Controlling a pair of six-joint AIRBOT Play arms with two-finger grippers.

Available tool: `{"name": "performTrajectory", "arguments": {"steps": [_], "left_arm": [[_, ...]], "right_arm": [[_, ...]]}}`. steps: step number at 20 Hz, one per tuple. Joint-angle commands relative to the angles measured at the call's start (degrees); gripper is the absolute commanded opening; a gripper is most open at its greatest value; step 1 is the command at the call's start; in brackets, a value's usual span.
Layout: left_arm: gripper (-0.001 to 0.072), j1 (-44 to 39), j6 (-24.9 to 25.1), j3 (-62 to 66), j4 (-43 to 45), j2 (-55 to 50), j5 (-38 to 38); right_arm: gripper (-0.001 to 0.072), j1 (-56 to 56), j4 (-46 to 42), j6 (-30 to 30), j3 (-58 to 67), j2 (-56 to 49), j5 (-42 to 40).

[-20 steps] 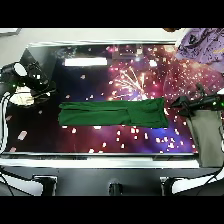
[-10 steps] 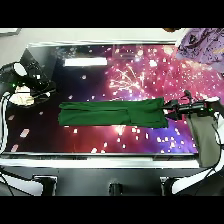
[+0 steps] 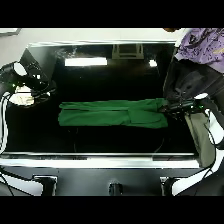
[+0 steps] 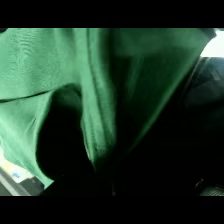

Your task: Fold the clothes and pants, and hang the long-sleeved shirts on hangers.

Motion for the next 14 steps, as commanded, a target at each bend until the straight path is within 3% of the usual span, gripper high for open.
{"name": "performTrajectory", "arguments": {"steps": [1,6,8,14], "left_arm": [[0.0014,-1.11,0.04,0.00,-9.57,-0.48,1.73],[0.0014,-11.34,-0.24,0.00,-22.25,-4.42,12.11],[0.0014,-17.55,-2.49,0.02,-26.40,-7.06,17.84],[0.0013,-34.73,-2.69,1.20,-45.59,-16.79,32.24]], "right_arm": [[0.0030,0.50,-6.97,7.30,1.68,7.06,0.17],[0.0030,0.50,-16.96,19.10,7.32,19.21,3.85],[0.0030,0.50,-20.87,22.62,9.79,21.75,7.17],[0.0030,0.50,-26.18,26.40,17.88,25.38,15.30]]}}
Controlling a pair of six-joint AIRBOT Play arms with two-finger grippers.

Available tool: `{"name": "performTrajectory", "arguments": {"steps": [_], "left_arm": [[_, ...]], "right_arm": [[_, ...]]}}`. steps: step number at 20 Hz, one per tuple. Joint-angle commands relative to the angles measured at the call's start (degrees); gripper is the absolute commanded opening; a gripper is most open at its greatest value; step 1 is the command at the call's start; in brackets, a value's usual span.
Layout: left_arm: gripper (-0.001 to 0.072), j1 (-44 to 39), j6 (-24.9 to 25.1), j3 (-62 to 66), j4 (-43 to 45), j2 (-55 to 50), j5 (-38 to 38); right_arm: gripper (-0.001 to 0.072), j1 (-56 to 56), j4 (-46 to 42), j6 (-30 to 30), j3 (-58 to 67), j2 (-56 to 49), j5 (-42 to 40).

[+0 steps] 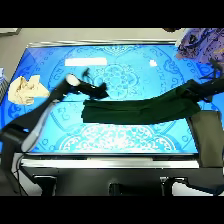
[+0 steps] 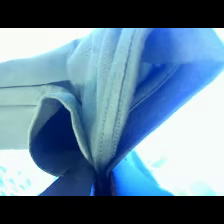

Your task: Fold the clothes and pants, and hang the long-sleeved shirts on hangers.

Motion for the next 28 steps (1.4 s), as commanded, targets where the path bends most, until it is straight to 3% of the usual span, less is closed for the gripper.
{"name": "performTrajectory", "arguments": {"steps": [1,4,8,11,16,18,23,25,28], "left_arm": [[0.0013,-9.81,-0.46,2.19,-13.16,-6.34,8.35],[0.0012,-15.41,-3.21,8.98,-16.74,-12.83,9.22],[0.0012,-20.50,-12.17,19.50,-16.90,-21.29,12.22],[0.0012,-22.73,-17.00,19.91,-17.11,-22.93,17.25],[0.0011,-22.53,-17.46,19.80,-17.05,-22.97,15.61],[0.0011,-19.89,-14.23,19.78,-14.99,-21.07,11.34],[0.0011,-8.66,-14.29,19.76,10.51,-9.62,-10.97],[0.0012,-3.74,-14.21,19.76,21.16,-3.54,-20.52],[0.0013,3.50,-10.27,19.74,32.48,5.07,-31.28]], "right_arm": [[0.0030,0.07,-3.41,3.17,5.55,1.55,5.27],[0.0030,0.07,-3.23,4.04,8.72,1.55,5.86],[0.0030,0.07,-1.77,4.04,9.42,1.55,5.99],[0.0030,0.07,-1.31,4.00,9.42,1.55,5.66],[0.0031,0.07,-1.36,4.00,9.42,1.55,3.85],[0.0030,0.07,-1.29,4.85,9.42,1.55,2.40],[0.0030,6.56,-2.14,9.99,9.42,1.55,1.53],[0.0030,13.46,-5.27,15.67,9.42,1.53,-0.42],[0.0030,24.17,-9.40,24.52,9.42,1.11,-3.32]]}}
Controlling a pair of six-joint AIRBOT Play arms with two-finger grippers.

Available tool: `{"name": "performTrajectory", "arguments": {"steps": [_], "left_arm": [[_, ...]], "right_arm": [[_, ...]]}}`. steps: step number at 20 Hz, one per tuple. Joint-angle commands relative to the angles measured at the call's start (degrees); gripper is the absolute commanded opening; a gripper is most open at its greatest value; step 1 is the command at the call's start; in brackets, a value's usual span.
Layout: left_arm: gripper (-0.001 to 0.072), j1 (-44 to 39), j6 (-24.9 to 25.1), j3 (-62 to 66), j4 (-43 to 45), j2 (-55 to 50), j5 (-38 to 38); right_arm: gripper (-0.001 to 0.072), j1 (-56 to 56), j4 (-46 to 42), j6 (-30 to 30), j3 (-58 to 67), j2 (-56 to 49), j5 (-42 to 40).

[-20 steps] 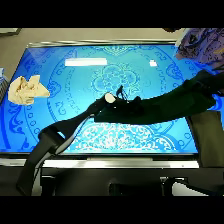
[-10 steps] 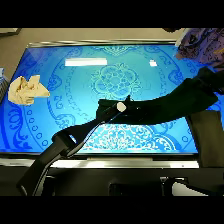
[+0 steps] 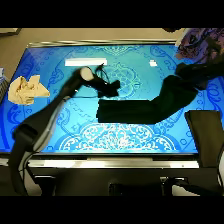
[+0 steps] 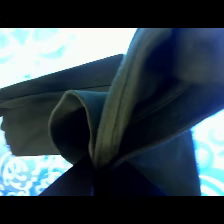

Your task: Fold the clothes and pants, and hang the long-sleeved shirts on hangers.

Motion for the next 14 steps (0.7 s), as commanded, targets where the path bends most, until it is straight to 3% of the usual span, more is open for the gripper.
{"name": "performTrajectory", "arguments": {"steps": [1,7,14], "left_arm": [[0.0013,8.61,3.87,-0.02,16.59,9.60,-15.74],[0.0014,20.57,5.05,-0.02,19.45,18.64,-20.85],[0.0015,24.26,7.82,-1.11,19.43,19.87,-22.01]], "right_arm": [[0.0030,12.26,-4.87,11.17,0.04,-0.85,-4.09],[0.0030,27.08,-6.56,20.94,0.04,-8.44,-12.74],[0.0031,32.15,-0.15,22.16,0.04,-18.80,-19.23]]}}
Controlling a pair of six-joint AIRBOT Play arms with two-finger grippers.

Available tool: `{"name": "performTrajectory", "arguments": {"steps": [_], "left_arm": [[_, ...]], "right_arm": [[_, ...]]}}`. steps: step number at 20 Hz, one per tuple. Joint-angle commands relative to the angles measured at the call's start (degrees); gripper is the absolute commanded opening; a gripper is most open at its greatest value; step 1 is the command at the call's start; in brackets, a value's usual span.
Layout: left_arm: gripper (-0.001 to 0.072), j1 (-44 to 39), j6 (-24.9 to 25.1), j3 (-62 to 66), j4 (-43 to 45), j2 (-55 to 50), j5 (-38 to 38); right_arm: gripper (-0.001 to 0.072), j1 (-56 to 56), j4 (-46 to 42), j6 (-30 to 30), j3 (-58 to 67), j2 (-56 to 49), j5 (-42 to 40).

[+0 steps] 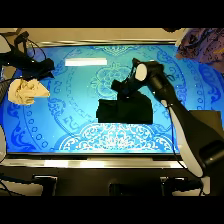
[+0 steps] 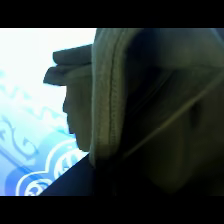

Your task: Fold the clothes and pants, and hang the long-sleeved shirts on hangers.

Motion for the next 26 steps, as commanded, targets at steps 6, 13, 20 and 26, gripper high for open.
{"name": "performTrajectory", "arguments": {"steps": [6,13,20,26], "left_arm": [[0.0015,1.29,1.05,-2.91,0.76,0.46,-0.81],[0.0015,1.29,1.01,-2.91,0.76,0.28,-0.79],[0.0015,1.29,0.57,-2.91,0.76,-0.07,-0.74],[0.0015,1.29,0.61,-2.91,0.79,-0.24,-0.33]], "right_arm": [[0.0033,2.67,5.22,1.16,0.07,-7.41,-6.10],[0.0483,2.58,14.10,-5.84,0.24,-9.55,-10.08],[0.0500,-10.08,14.67,-10.43,9.35,-2.95,-4.15],[0.0663,-38.27,22.03,-33.62,8.44,0.17,16.61]]}}
